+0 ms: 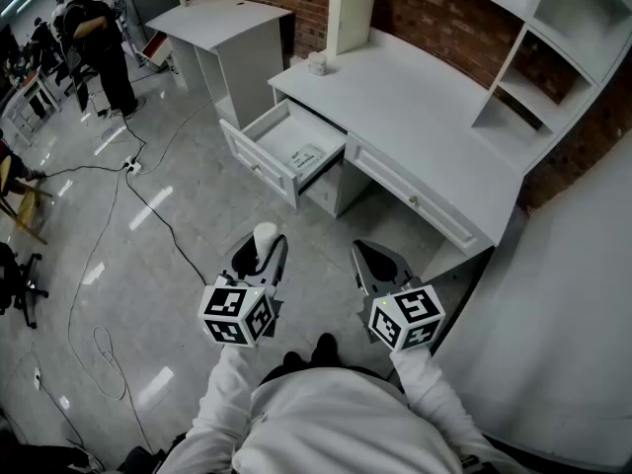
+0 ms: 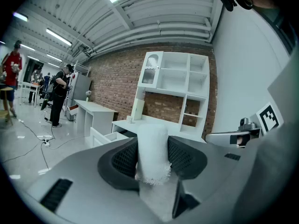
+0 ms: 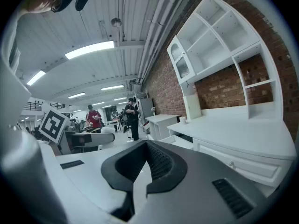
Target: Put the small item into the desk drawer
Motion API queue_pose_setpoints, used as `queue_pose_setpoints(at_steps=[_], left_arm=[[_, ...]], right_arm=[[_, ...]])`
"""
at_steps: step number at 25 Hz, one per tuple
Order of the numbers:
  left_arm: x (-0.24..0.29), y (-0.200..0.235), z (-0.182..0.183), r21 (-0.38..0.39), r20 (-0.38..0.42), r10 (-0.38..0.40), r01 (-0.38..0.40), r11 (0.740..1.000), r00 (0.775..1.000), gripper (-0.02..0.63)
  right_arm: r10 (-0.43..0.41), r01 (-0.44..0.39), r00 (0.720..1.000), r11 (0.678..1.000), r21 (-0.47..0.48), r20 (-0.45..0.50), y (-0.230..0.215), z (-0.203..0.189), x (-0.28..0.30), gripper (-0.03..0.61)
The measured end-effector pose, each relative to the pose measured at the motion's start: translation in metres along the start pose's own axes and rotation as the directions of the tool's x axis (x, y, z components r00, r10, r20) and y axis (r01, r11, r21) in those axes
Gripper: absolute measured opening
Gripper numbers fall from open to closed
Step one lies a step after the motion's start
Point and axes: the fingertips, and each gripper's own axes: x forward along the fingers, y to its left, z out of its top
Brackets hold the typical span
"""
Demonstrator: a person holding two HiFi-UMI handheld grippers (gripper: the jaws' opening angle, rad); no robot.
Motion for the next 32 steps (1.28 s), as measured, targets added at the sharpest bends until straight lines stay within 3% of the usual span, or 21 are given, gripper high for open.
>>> queue_pose_setpoints(at_steps=[20,32], left_arm=[[0.015,0.017,0.007,-0.032,-0.014,0.078,-0.078,0.996,0.997,0.189],[0.098,0.070,0.033,-0.008,-0.026,0.074,-0.075,0.997,0.997,0.189]], right_arm=[[0.006,-0.006,1.000,0.998,0.065,-0.007,-0.032,0.008,0.012,0.028],[-0.037,0.037,0.999,0.998,0.051,0.001,-0.073,0.039,0.087,0.028]])
